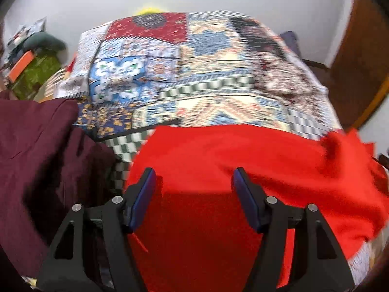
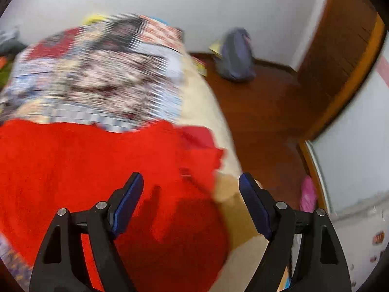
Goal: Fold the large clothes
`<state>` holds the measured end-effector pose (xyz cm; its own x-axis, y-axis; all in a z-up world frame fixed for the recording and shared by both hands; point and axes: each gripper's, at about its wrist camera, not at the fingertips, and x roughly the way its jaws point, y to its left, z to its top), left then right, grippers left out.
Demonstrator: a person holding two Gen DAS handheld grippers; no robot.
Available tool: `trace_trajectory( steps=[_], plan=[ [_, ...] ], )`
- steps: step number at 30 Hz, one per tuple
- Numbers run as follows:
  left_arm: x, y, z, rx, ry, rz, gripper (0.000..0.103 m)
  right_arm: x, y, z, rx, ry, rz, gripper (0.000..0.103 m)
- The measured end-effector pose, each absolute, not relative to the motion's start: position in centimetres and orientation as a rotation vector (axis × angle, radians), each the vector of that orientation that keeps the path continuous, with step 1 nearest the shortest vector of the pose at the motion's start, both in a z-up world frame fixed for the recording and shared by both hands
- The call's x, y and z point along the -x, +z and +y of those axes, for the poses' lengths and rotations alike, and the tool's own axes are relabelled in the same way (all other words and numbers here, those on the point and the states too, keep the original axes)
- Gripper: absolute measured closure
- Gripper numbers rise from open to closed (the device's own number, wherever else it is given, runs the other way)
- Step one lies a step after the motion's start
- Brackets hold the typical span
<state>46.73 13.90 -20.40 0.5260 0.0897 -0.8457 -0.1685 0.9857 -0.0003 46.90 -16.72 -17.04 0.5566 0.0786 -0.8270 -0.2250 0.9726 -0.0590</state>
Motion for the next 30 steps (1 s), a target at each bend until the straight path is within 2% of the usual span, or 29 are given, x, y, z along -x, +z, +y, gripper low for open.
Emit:
trace_trajectory(
  steps=[7,13,14,16,20,24,30],
  plan=[
    [-43.8,-20.2,8.7,0.009,-0.048,1.031,0.038,-42.3,-14.3,-9.7,0.111,0.472,0.924,0.025],
    [-42.1,-23.6,8.0,-0.030,-0.078,1.069,0.025,-41.8,-18.3,-5.3,0.182,0.531,0.982,0.025],
    [-41.9,-24.1,8.6,-0.006,-0.075,1.070,0.022,-42.3,-19.3,-5.4,0.215,0.488,0.993,0.025],
    [-41.5,-24.3,9.5,0.033,-0.086,1.055,0.021,-43.6,-20.8,-6.5,0.221,0.421,1.020,0.025],
    [-40.6,-24.1,9.5,-0.031,-0.064,1.025,0.021,-46.2,-21.4,-11.3,0.010,0.406,1.079,0.020],
    [-39.7,-24.0,10.7,-0.017,-0.019,1.019,0.022,-45.7,-19.7,-11.7,0.091,0.240,1.030,0.020],
    [-37.3,-24.2,13.2,0.059,0.036,1.040,0.022,-42.0,-17.3,-13.1,0.133,0.296,0.964,0.018]
  ],
)
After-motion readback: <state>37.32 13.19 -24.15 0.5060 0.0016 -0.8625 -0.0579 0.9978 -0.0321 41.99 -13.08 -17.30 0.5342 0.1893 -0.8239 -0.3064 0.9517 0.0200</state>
